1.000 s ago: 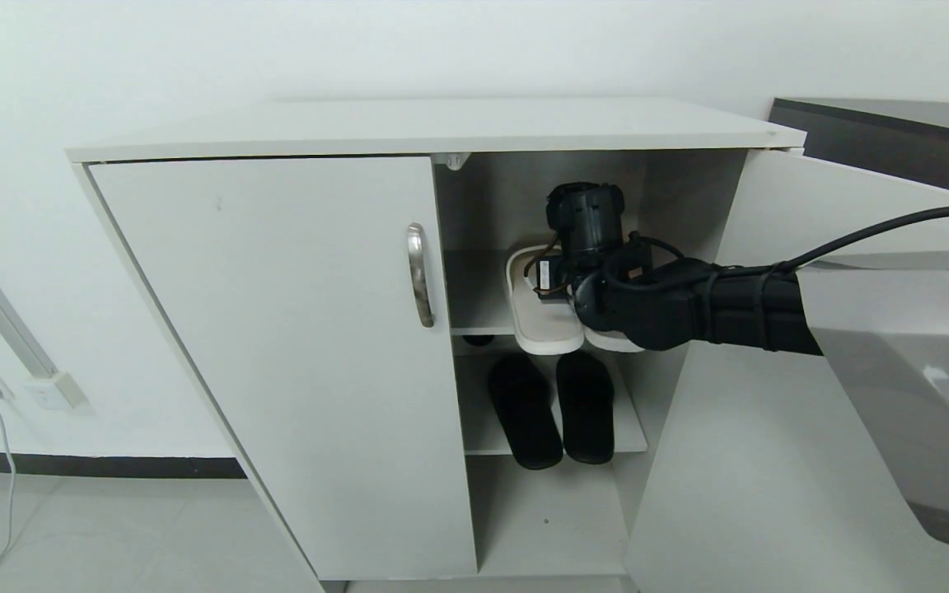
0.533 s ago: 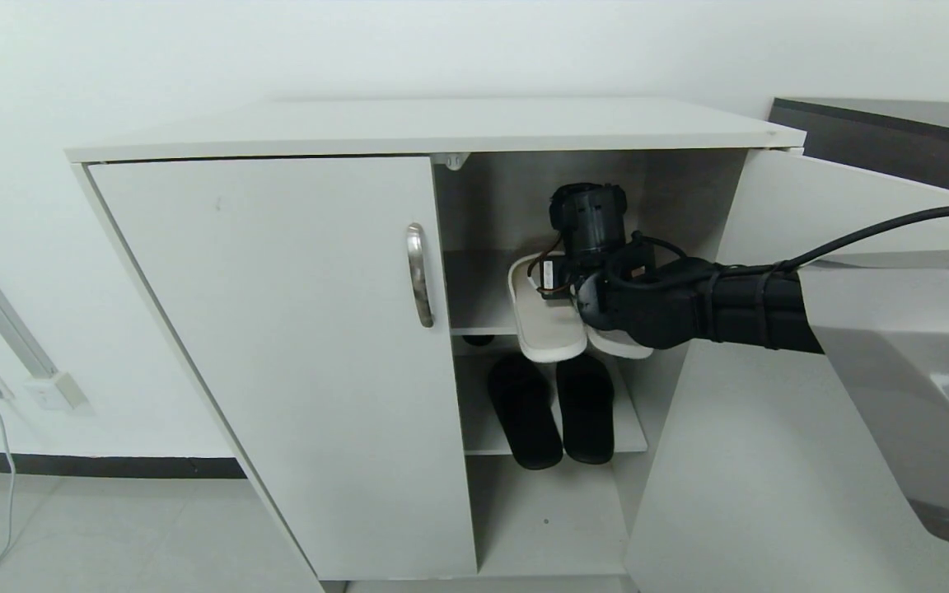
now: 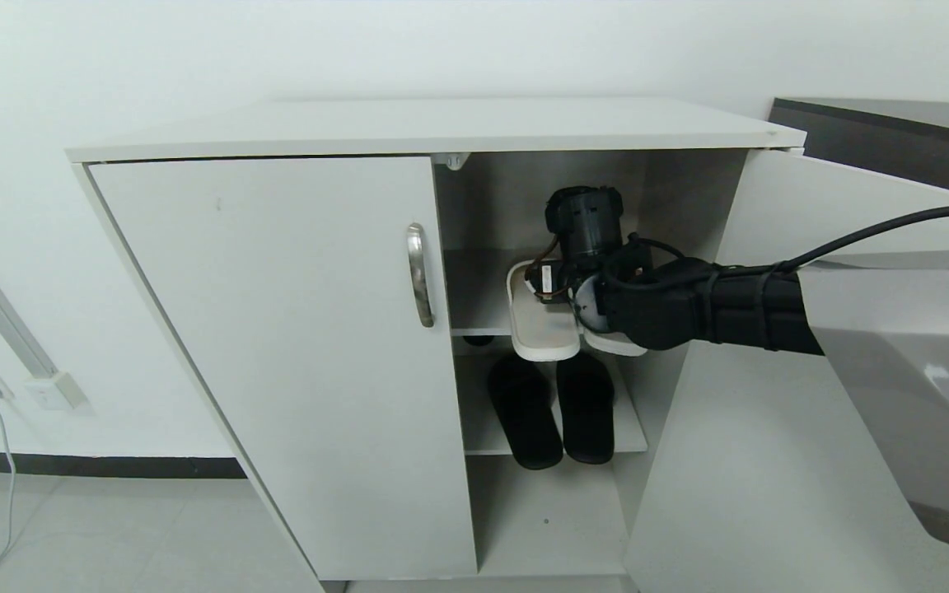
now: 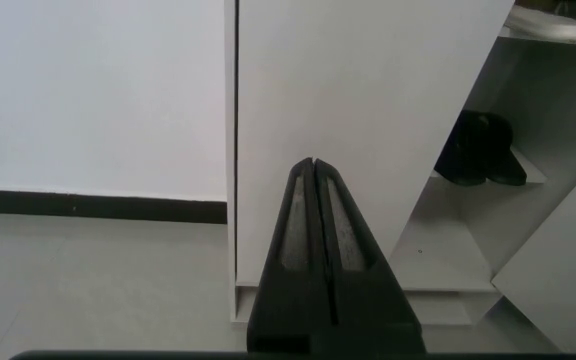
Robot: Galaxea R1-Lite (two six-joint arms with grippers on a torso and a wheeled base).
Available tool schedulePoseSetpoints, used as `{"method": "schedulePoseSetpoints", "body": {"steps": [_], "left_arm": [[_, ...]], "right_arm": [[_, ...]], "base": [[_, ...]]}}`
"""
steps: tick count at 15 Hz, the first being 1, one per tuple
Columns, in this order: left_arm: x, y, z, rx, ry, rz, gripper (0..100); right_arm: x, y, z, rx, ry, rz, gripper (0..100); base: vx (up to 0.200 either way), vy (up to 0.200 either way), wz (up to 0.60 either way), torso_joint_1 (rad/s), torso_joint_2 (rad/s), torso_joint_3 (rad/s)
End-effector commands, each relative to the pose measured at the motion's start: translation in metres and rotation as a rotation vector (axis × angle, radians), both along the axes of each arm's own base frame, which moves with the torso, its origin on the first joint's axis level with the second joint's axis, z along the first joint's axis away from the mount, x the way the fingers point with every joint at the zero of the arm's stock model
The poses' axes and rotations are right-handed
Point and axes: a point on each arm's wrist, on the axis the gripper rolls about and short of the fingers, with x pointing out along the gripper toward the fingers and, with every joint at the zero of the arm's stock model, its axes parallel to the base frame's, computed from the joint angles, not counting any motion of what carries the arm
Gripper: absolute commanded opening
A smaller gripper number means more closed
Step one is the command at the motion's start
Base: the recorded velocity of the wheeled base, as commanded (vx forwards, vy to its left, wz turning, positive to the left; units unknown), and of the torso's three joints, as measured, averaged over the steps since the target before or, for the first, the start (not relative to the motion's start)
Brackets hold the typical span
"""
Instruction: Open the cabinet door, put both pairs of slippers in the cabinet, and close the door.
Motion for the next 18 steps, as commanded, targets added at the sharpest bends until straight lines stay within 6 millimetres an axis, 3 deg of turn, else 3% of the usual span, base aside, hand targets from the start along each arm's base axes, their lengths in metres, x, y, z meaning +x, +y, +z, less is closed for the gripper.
{"method": "schedulePoseSetpoints", "body": {"steps": [1,6,12,18], "left_arm": [[0.000,0.000,0.000,-0.002,0.001,0.001,0],[0.000,0.000,0.000,-0.003,0.001,0.001,0],[0.000,0.000,0.000,-0.003,0.001,0.003,0],[0.000,0.000,0.000,-0.003,0.001,0.003,0]], "right_arm": [[-0.006,0.000,0.010,0.012,-0.015,0.005,100],[-0.024,-0.004,0.020,0.005,-0.010,0.005,100],[-0.064,-0.003,0.036,0.039,-0.003,0.054,100],[-0.094,-0.002,0.034,0.018,0.007,0.062,100]], "base": [[0.000,0.000,0.00,0.000,0.00,0.000],[0.000,0.000,0.00,0.000,0.00,0.000],[0.000,0.000,0.00,0.000,0.00,0.000],[0.000,0.000,0.00,0.000,0.00,0.000]]}}
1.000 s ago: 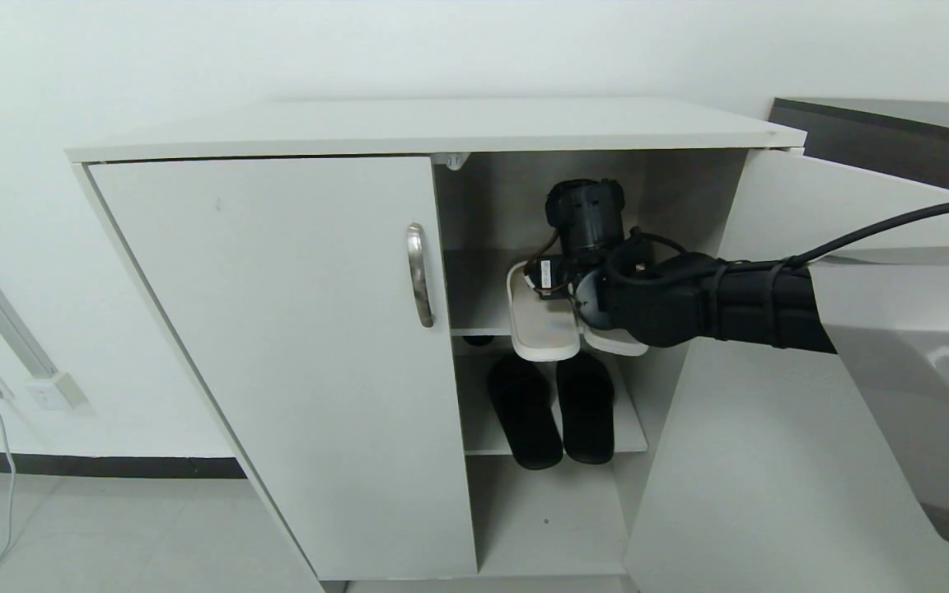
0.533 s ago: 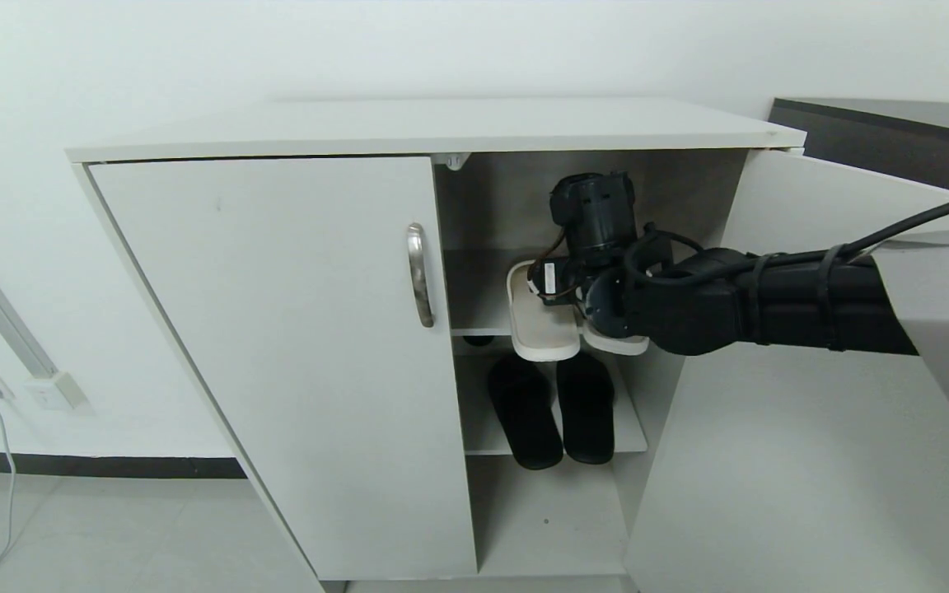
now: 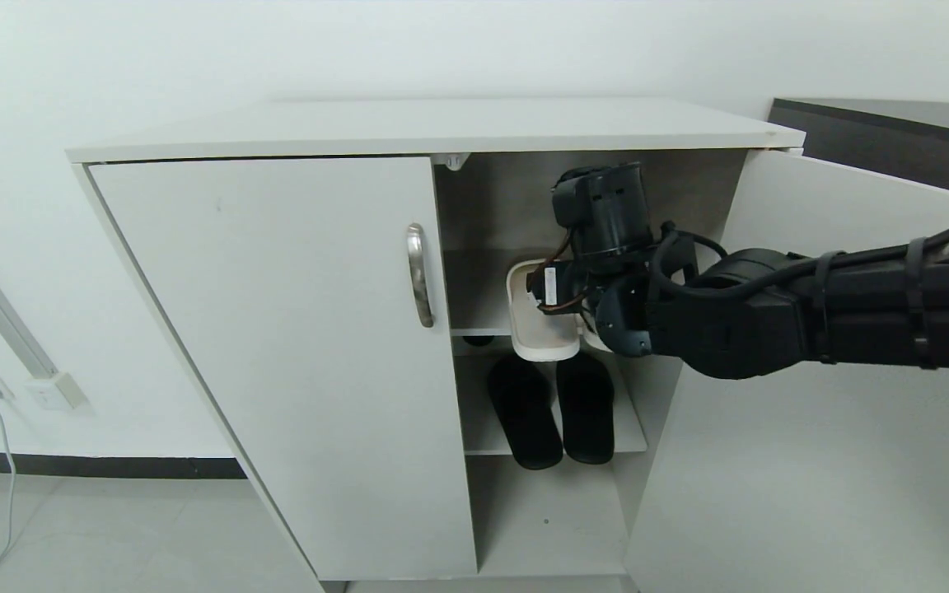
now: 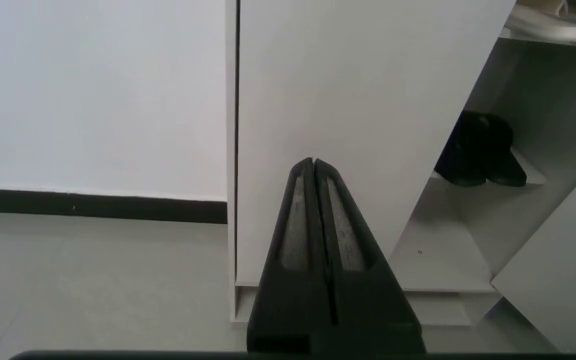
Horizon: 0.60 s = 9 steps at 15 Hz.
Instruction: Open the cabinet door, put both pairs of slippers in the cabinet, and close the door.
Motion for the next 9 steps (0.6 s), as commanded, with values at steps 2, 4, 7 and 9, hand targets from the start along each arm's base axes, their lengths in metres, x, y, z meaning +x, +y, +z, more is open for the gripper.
{"method": "schedulePoseSetpoints", "body": {"steps": [2,4,7,9], "left_arm": [[0.000,0.000,0.000,-0.001,-0.001,0.001,0],[0.000,0.000,0.000,-0.001,0.001,0.001,0],[0.000,0.000,0.000,-0.001,0.001,-0.001,0],[0.000,0.000,0.000,-0.001,0.001,0.001,0]], "right_arm": [[-0.021,-0.001,0.001,-0.007,0.004,0.035,100],[-0.023,-0.002,-0.002,-0.011,0.011,0.037,100],[-0.065,-0.007,-0.009,0.011,0.018,0.156,100],[-0.090,-0.009,-0.021,0.017,0.014,0.251,100]], "base": [[0.000,0.000,0.00,0.000,0.00,0.000],[0.000,0.000,0.00,0.000,0.00,0.000],[0.000,0.000,0.00,0.000,0.00,0.000],[0.000,0.000,0.00,0.000,0.00,0.000]]}}
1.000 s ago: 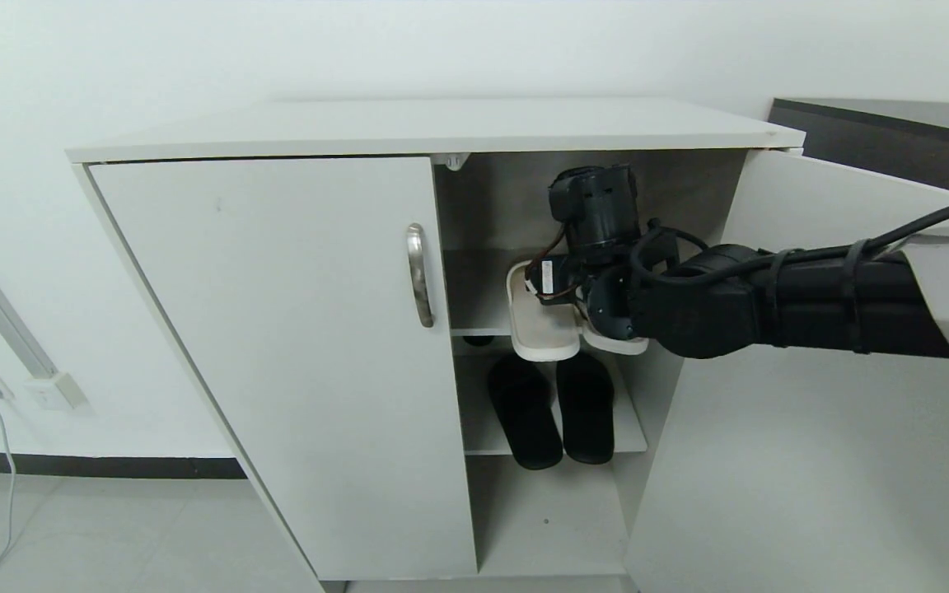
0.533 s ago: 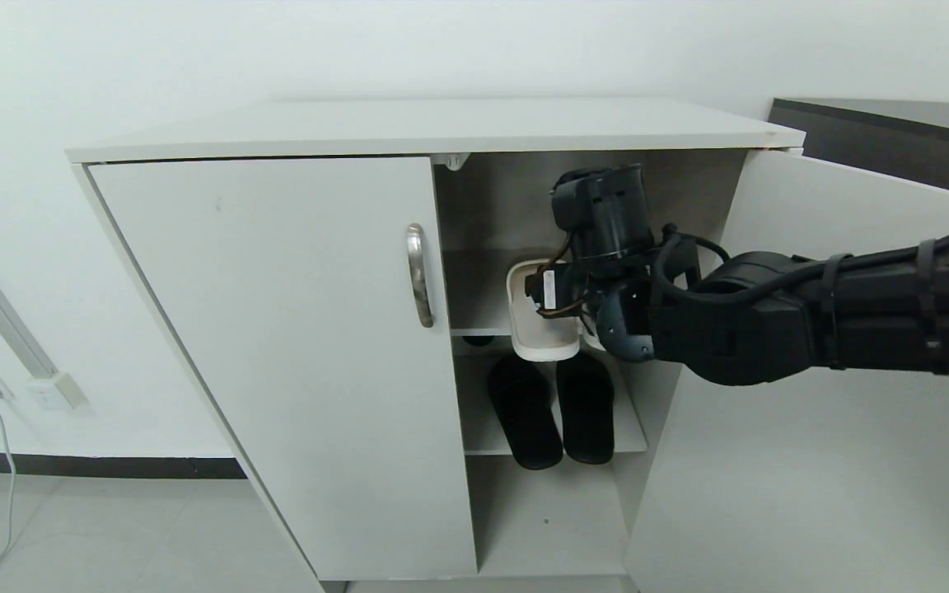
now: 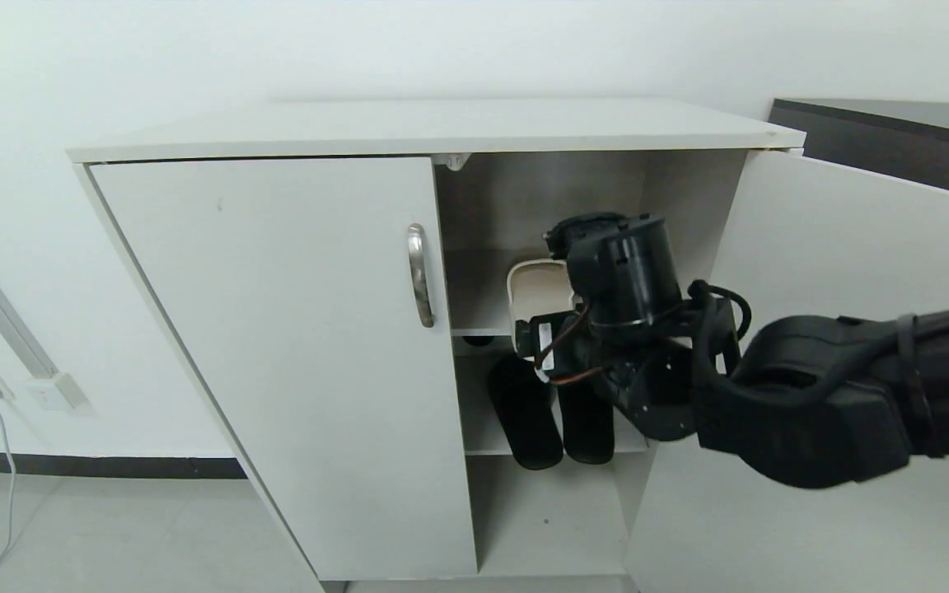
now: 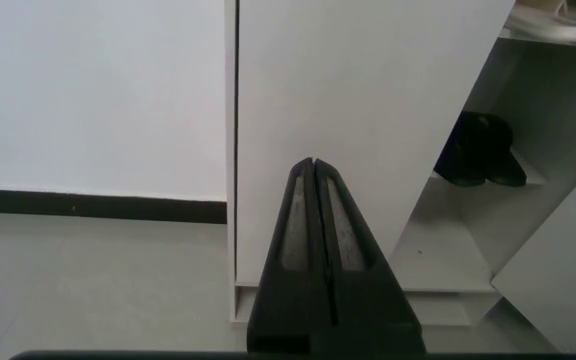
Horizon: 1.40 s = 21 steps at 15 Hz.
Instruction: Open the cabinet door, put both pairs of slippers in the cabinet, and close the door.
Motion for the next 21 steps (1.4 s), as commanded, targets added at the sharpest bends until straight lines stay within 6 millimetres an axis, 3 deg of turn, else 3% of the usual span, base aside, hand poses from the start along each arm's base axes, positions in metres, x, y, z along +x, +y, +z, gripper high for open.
{"method": "schedulePoseSetpoints", "body": {"steps": [1,14,21], "left_arm": [[0.000,0.000,0.000,0.000,0.001,0.001,0],[0.000,0.000,0.000,0.001,0.001,-0.001,0],[0.000,0.000,0.000,0.001,0.001,-0.003,0]], "right_arm": [[-0.042,-0.007,-0.004,0.017,-0.011,0.122,0],[-0.035,0.009,-0.035,-0.023,0.014,0.131,0],[-0.031,0.013,-0.038,-0.038,0.004,0.085,0]], "base": [[0.000,0.000,0.00,0.000,0.00,0.000],[0.000,0.000,0.00,0.000,0.00,0.000],[-0.200,0.000,0.00,0.005,0.00,0.001]]}}
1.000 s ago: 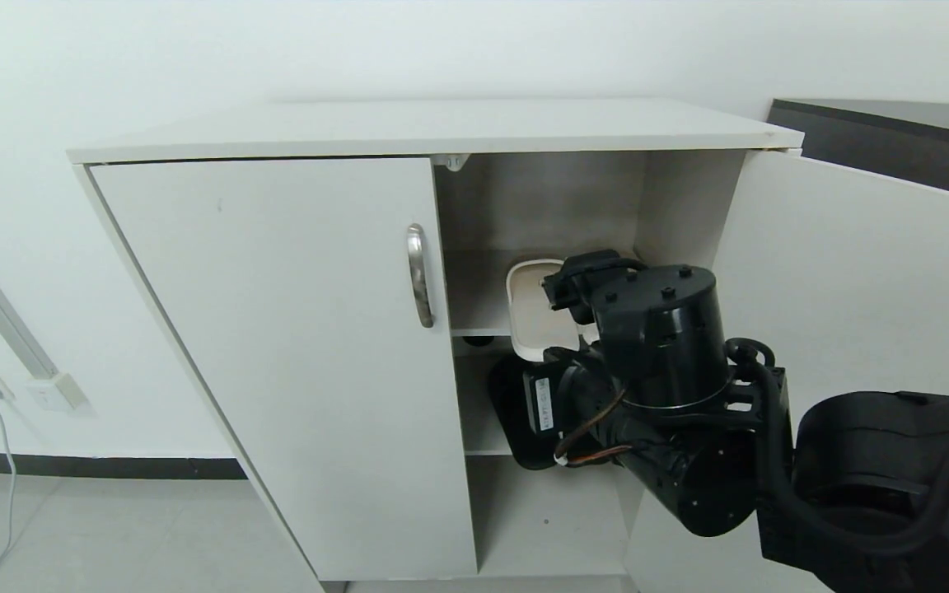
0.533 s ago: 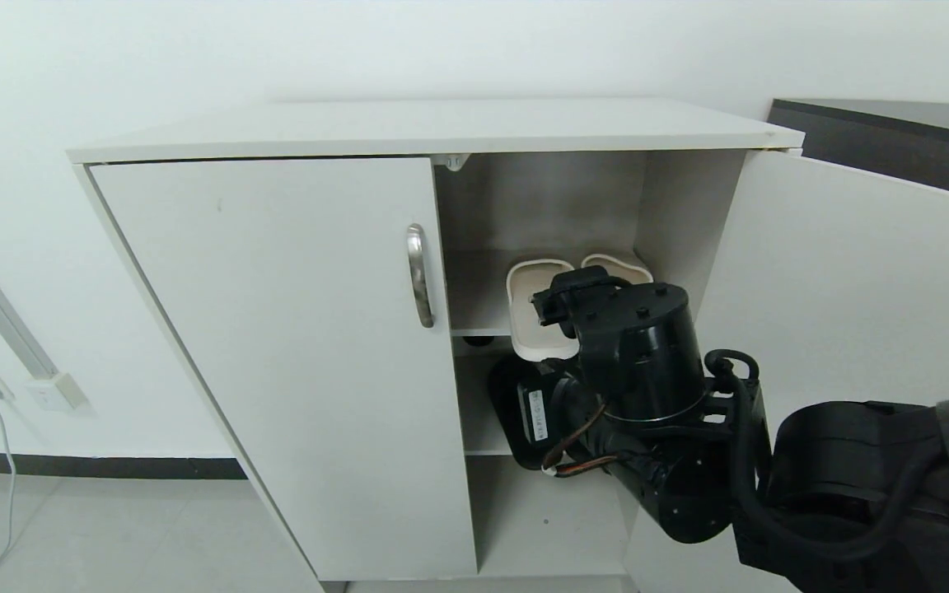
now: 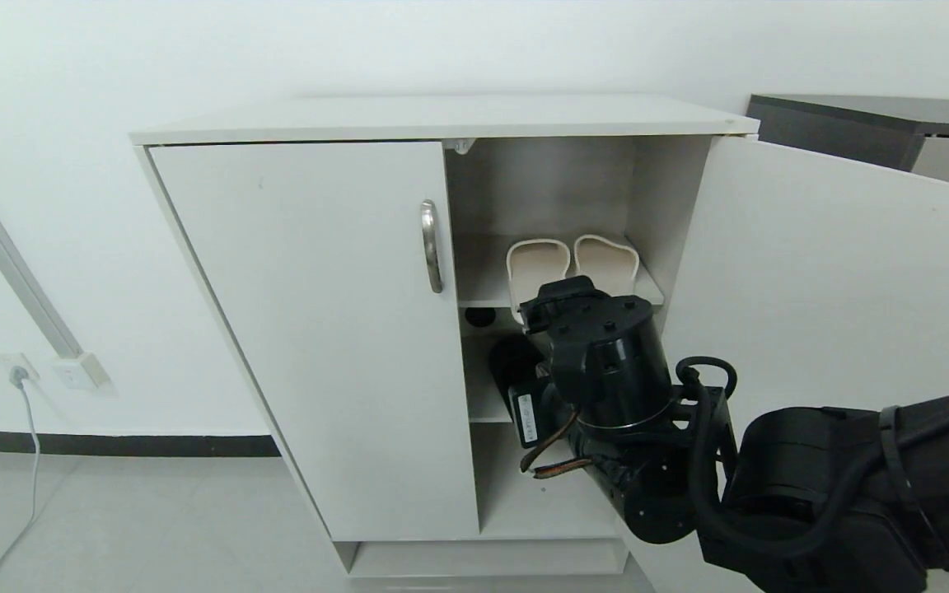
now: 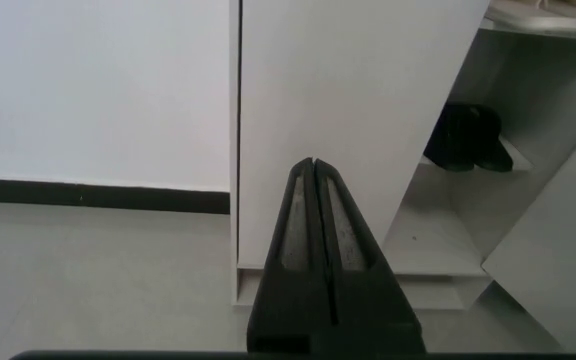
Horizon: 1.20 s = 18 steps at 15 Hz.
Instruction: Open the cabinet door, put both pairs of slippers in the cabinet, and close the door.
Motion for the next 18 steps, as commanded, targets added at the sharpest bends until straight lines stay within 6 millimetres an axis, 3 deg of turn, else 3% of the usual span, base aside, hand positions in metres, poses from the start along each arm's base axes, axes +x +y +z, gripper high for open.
{"method": "schedulePoseSetpoints", "body": {"steps": [1,11,18], "left_arm": [[0.000,0.000,0.000,0.000,0.001,0.001,0],[0.000,0.000,0.000,-0.001,0.001,0.001,0],[0.000,0.000,0.000,-0.001,0.001,0.001,0]], "right_arm": [[0.000,0.002,-0.003,-0.006,0.005,0.002,0],[0.001,-0.005,-0.017,-0.036,0.033,0.002,0],[0.016,-0.008,-0.023,-0.017,0.023,-0.027,0]], "base": [[-0.200,0.000,0.00,-0.002,0.00,0.007],[-0.200,0.000,0.00,0.001,0.00,0.002],[0.000,0.000,0.00,0.000,0.00,0.000]]}}
